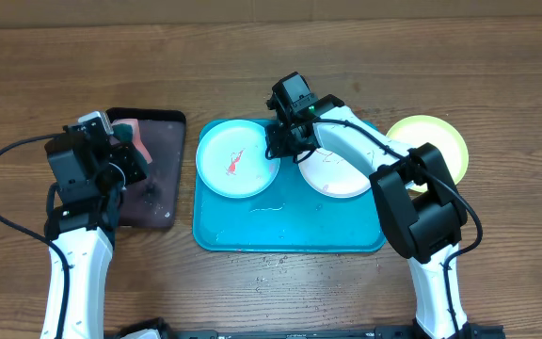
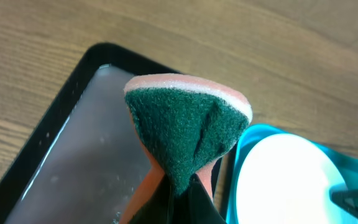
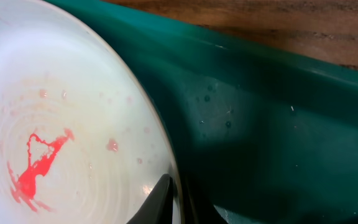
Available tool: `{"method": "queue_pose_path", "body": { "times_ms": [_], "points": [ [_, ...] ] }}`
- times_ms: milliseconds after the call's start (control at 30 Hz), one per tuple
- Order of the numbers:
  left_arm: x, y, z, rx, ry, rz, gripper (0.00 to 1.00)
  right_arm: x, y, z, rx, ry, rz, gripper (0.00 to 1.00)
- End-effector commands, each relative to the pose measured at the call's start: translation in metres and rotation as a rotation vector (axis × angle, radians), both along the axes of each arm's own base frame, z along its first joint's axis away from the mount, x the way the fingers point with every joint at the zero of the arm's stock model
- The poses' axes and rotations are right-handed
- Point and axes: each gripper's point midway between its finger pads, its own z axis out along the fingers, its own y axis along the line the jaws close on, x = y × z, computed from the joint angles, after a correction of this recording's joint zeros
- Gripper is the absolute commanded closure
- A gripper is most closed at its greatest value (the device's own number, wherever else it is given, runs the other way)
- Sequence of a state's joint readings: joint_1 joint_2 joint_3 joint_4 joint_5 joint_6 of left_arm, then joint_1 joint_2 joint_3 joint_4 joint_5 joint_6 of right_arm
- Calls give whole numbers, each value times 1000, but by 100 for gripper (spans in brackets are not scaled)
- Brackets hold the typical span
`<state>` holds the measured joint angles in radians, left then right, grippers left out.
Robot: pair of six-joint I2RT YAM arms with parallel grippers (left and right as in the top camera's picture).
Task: Clean dirty plates on tray and stack at the side
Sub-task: 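Grasp the sponge again with the left gripper in the black tray, then carry the sponge with the left gripper onto the white plate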
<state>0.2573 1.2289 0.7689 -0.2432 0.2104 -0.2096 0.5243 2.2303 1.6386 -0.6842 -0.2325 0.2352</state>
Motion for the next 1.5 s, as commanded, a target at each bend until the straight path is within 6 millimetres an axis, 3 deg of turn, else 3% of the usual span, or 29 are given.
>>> {"method": "queue_pose_path", "body": {
  "times_ms": [0,200,567,1467],
  "points": [
    [2,-4,-5,-25,-1,-24,96,0,4,-4,3,4,5,91],
    [9,-19,-10,-141,-16,-107,96,0,4,-4,3,5,5,91],
    [6,1,-36,-354,21,-87,96,0,4,-4,3,5,5,92],
    [6,7,-40,-361,27,-71,96,0,4,-4,3,5,5,93]
  ]
}}
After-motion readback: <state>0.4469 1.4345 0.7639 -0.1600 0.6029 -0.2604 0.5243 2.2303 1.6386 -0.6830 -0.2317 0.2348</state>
